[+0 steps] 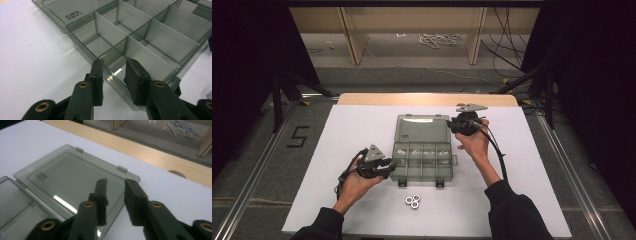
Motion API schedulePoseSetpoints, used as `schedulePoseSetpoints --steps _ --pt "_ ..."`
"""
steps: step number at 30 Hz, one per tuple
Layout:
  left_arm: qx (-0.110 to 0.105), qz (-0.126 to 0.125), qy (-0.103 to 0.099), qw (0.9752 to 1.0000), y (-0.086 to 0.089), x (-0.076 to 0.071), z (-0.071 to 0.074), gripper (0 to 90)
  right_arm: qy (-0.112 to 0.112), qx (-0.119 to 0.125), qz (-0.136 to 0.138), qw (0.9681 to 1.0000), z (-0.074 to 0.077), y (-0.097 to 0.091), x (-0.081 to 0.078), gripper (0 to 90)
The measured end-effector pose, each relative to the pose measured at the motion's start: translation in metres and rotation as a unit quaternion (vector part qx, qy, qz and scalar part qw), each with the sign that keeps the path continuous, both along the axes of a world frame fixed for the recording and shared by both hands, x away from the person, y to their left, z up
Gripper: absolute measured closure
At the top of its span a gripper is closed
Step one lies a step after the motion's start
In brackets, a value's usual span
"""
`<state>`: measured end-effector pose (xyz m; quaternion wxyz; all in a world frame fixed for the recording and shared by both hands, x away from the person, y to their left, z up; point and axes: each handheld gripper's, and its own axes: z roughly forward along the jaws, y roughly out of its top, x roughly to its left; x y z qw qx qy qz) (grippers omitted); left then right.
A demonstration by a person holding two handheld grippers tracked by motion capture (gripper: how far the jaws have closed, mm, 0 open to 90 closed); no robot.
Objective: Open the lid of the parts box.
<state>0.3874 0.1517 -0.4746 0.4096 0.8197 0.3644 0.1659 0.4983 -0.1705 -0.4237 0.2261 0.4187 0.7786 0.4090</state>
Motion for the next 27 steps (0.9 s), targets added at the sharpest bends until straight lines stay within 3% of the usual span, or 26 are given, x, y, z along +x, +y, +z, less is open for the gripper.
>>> schedulePoseSetpoints --steps 2,5,8,14,19,21,22,27 --pt "-0.01 0.007 0.008 0.9999 0.003 0.0 0.002 61.4 -0.018 0.008 0.011 0.9997 0.005 0.0 -0.006 60.7" --pt "-0.027 0.013 0.013 0.9995 0.009 0.0 0.006 57.6 -0.019 0.018 0.025 0.9994 0.015 0.0 -0.019 53.0" --pt "-0.035 0.027 -0.003 0.999 0.012 -0.002 0.009 52.2 -0.022 0.022 0.044 0.9985 0.023 0.003 -0.031 45.5" --pt "-0.06 0.021 -0.023 0.9977 0.015 -0.012 0.016 41.8 -0.022 0.025 0.075 0.9966 0.031 0.009 -0.056 34.2" --pt "-0.086 0.019 -0.034 0.9956 0.014 -0.022 0.025 36.3 -0.025 0.021 0.101 0.9944 0.037 0.013 -0.076 32.3" --pt "-0.086 0.007 -0.052 0.9949 0.015 -0.026 0.029 34.7 -0.027 0.022 0.114 0.9929 0.039 0.015 -0.083 31.5" --pt "-0.1 0.015 -0.046 0.9938 0.014 -0.03 0.03 34.3 -0.029 0.021 0.119 0.9922 0.039 0.016 -0.087 31.5" --pt "-0.106 0.014 -0.064 0.9922 0.016 -0.038 0.035 30.4 -0.023 0.01 0.148 0.9887 0.038 0.021 -0.101 31.5"
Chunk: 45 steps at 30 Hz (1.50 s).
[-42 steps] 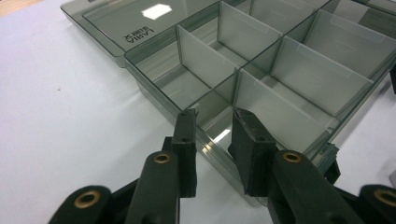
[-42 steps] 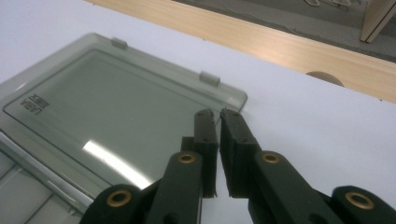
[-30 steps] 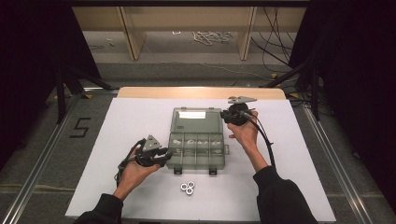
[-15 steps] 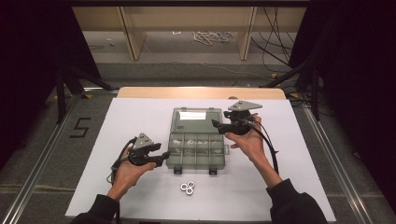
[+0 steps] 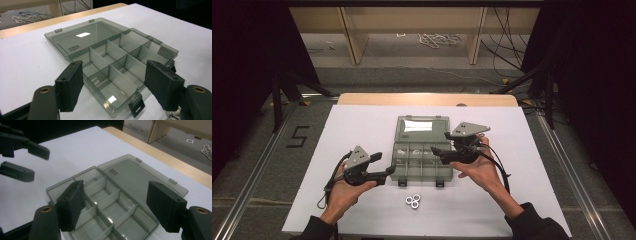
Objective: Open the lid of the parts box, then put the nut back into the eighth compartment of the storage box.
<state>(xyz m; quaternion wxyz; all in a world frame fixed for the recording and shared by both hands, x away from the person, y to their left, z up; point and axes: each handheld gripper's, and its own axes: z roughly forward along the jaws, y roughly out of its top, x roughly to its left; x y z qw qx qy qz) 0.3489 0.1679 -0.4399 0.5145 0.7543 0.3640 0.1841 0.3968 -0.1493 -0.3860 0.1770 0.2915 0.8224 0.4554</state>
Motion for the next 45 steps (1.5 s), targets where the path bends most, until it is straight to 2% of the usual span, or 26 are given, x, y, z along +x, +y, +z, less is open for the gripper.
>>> schedulePoseSetpoints --steps 1,8,14,15,19,20,21,23,24,25,26,27,31,32,35,38,39,45 --pt "-0.002 0.001 -0.002 1.0 0.001 -0.001 0.0 29.7 -0.003 -0.002 0.002 1.0 -0.001 0.002 -0.002 31.5" --pt "-0.025 0.009 -0.022 0.9994 0.006 -0.01 0.002 24.7 0.012 -0.028 0.039 0.9988 -0.01 0.012 -0.021 29.8" --pt "-0.024 0.003 -0.042 0.9988 0.003 -0.019 0.002 22.6 0.021 -0.038 0.067 0.9968 -0.019 0.021 -0.035 28.1" --pt "-0.018 0.006 -0.046 0.9988 0.003 -0.021 0.003 22.6 0.02 -0.041 0.071 0.9965 -0.02 0.022 -0.037 27.6" --pt "-0.026 0.007 -0.06 0.9978 0.001 -0.027 0.006 22.6 0.024 -0.046 0.08 0.9954 -0.023 0.024 -0.044 27.0" --pt "-0.03 0.007 -0.063 0.9976 0.001 -0.028 0.006 22.5 0.032 -0.044 0.083 0.9951 -0.023 0.025 -0.046 27.0" --pt "-0.032 0.002 -0.067 0.9972 0.001 -0.029 0.006 22.4 0.025 -0.044 0.085 0.9951 -0.024 0.024 -0.046 27.0" --pt "-0.03 0.005 -0.071 0.997 0.001 -0.031 0.007 22.1 0.028 -0.046 0.088 0.9947 -0.024 0.023 -0.048 27.0" --pt "-0.039 0.004 -0.072 0.9966 0.0 -0.031 0.007 21.5 0.029 -0.046 0.089 0.9946 -0.025 0.023 -0.049 27.0" --pt "-0.028 0.003 -0.076 0.9967 0.001 -0.032 0.008 20.7 0.029 -0.05 0.093 0.994 -0.025 0.022 -0.049 27.0" --pt "-0.027 0.0 -0.08 0.9964 0.0 -0.032 0.008 20.8 0.032 -0.053 0.094 0.9937 -0.026 0.022 -0.05 27.0" --pt "-0.029 0.003 -0.077 0.9966 -0.001 -0.034 0.007 21.2 0.035 -0.057 0.097 0.993 -0.027 0.023 -0.051 27.0" --pt "-0.025 -0.001 -0.087 0.9959 -0.002 -0.036 0.008 22.3 0.047 -0.072 0.111 0.9901 -0.03 0.025 -0.053 27.4" --pt "-0.031 -0.006 -0.091 0.9954 -0.002 -0.036 0.007 22.2 0.042 -0.074 0.111 0.9902 -0.032 0.026 -0.053 27.4" --pt "-0.03 0.001 -0.079 0.9964 -0.004 -0.039 0.007 21.9 0.05 -0.088 0.122 0.9874 -0.033 0.028 -0.054 27.9" --pt "-0.028 -0.002 -0.081 0.9963 -0.004 -0.04 0.007 21.3 0.046 -0.108 0.123 0.9855 -0.037 0.031 -0.057 27.9" --pt "-0.027 -0.001 -0.081 0.9963 -0.003 -0.041 0.007 21.3 0.054 -0.111 0.125 0.9845 -0.038 0.032 -0.058 27.9" --pt "-0.028 0.004 -0.087 0.9958 -0.001 -0.042 0.009 21.1 0.061 -0.143 0.146 0.9771 -0.044 0.04 -0.057 30.0"
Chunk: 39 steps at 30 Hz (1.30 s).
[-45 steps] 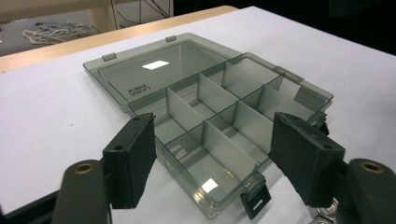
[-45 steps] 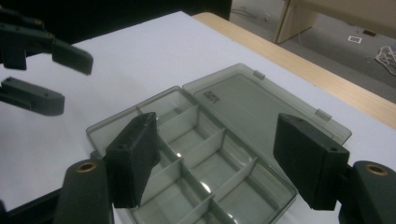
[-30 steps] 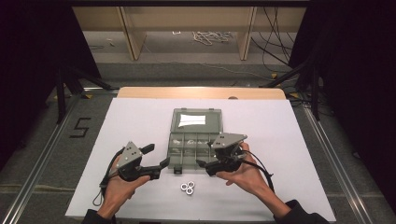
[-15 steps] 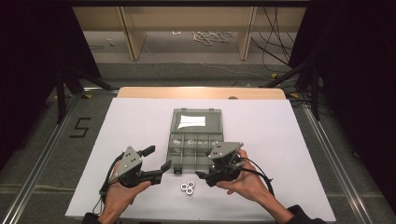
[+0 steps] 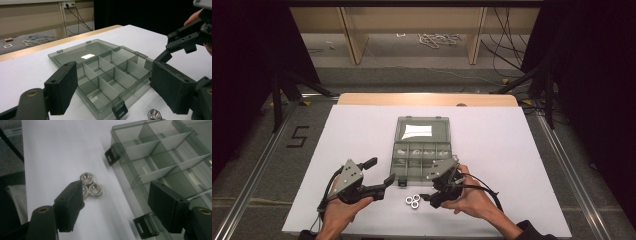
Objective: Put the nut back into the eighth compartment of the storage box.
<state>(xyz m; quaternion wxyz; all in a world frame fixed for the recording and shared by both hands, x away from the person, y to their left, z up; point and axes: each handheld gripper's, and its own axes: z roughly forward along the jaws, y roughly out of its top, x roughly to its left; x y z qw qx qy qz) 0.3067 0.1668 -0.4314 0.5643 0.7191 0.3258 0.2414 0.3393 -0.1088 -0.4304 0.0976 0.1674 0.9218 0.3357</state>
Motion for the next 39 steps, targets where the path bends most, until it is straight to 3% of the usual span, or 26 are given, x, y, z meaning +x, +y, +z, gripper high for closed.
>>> schedulePoseSetpoints --steps 7,11,15,19,23,25,29,39 --pt "0.0 -0.001 0.001 1.0 -0.001 0.0 -0.001 21.1 -0.005 -0.052 0.027 0.9983 -0.011 0.011 -0.002 34.2" --pt "0.007 -0.005 0.0 1.0 -0.001 0.001 -0.001 21.1 -0.008 -0.067 0.035 0.9971 -0.017 0.016 0.0 35.5" --pt "-0.002 -0.007 0.002 1.0 -0.002 0.001 -0.002 21.1 -0.01 -0.088 0.044 0.9951 -0.023 0.021 0.002 37.0" --pt "-0.002 -0.002 0.008 1.0 -0.001 0.0 -0.002 21.1 -0.001 -0.103 0.051 0.9934 -0.028 0.023 0.003 40.4" --pt "0.006 -0.005 0.001 1.0 -0.001 0.001 -0.001 21.1 0.002 -0.111 0.058 0.9921 -0.032 0.026 0.006 42.6" --pt "0.0 -0.002 0.01 0.9999 -0.002 0.0 -0.002 21.1 0.008 -0.116 0.06 0.9914 -0.034 0.028 0.007 42.9" --pt "0.003 -0.003 0.007 1.0 -0.001 0.001 -0.002 21.1 0.009 -0.119 0.06 0.991 -0.036 0.032 0.008 44.1" --pt "0.004 -0.003 0.008 1.0 -0.001 0.002 -0.002 21.3 0.019 -0.125 0.067 0.9898 -0.035 0.036 0.01 48.5"
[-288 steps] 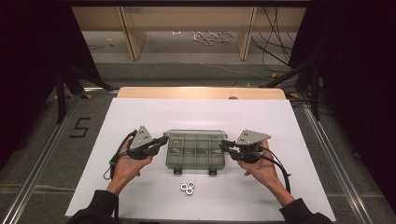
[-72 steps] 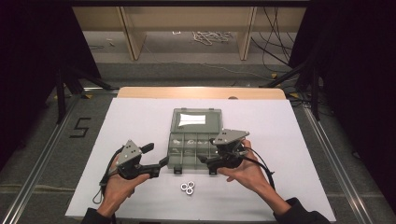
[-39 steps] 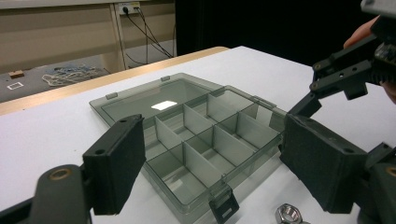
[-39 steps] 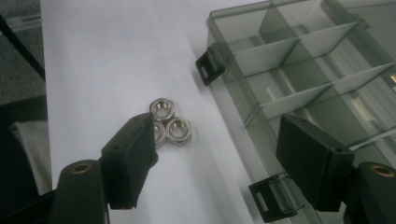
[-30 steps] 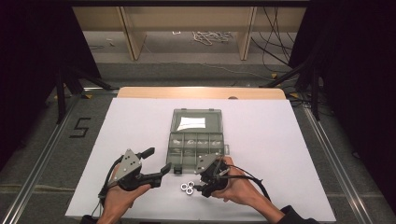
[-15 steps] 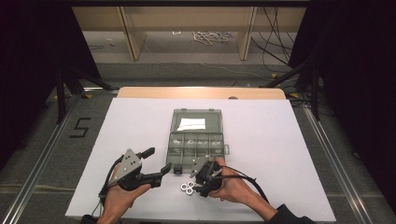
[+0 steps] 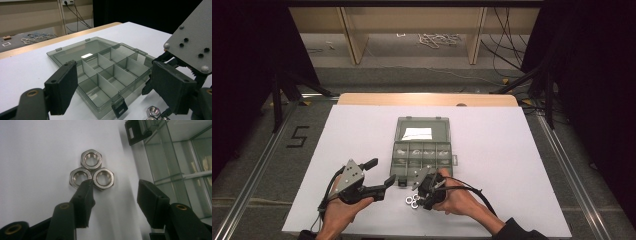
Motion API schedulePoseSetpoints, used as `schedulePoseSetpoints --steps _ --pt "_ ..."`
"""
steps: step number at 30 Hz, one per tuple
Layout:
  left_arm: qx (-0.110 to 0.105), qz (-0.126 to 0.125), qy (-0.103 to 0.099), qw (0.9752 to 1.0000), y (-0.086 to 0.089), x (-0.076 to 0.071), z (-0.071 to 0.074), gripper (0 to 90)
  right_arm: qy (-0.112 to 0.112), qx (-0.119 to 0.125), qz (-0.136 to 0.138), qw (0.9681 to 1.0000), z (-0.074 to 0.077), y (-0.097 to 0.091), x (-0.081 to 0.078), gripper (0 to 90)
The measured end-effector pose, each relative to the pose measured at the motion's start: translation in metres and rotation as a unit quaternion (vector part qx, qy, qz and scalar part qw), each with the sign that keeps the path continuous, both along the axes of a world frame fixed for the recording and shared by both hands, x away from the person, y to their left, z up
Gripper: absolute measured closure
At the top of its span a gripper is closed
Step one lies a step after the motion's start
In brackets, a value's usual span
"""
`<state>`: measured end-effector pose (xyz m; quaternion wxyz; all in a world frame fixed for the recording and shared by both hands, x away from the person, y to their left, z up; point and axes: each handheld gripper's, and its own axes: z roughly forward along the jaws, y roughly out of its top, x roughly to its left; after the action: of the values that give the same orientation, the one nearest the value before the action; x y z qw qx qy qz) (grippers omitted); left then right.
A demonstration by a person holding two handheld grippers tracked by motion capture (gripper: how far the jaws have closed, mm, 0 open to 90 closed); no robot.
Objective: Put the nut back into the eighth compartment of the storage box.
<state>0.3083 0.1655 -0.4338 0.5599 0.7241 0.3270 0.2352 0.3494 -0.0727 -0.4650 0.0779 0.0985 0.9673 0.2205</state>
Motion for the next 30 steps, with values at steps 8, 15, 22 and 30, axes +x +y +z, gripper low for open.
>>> schedulePoseSetpoints --steps 8,15,22,30 --pt "0.001 -0.001 0.003 1.0 0.0 -0.001 0.0 22.0 0.005 -0.014 0.01 0.9998 -0.001 0.005 0.004 54.0" --pt "0.003 -0.001 0.001 1.0 0.0 0.0 0.0 22.7 0.018 -0.024 0.019 0.9994 0.0 0.009 0.008 59.6" --pt "0.001 -0.002 -0.001 1.0 0.0 0.0 0.0 22.9 0.026 -0.04 0.037 0.9982 0.001 0.016 0.011 66.3" --pt "0.003 -0.002 0.001 1.0 0.001 0.0 0.0 22.9 0.037 -0.038 0.038 0.9979 0.001 0.017 0.013 70.2"
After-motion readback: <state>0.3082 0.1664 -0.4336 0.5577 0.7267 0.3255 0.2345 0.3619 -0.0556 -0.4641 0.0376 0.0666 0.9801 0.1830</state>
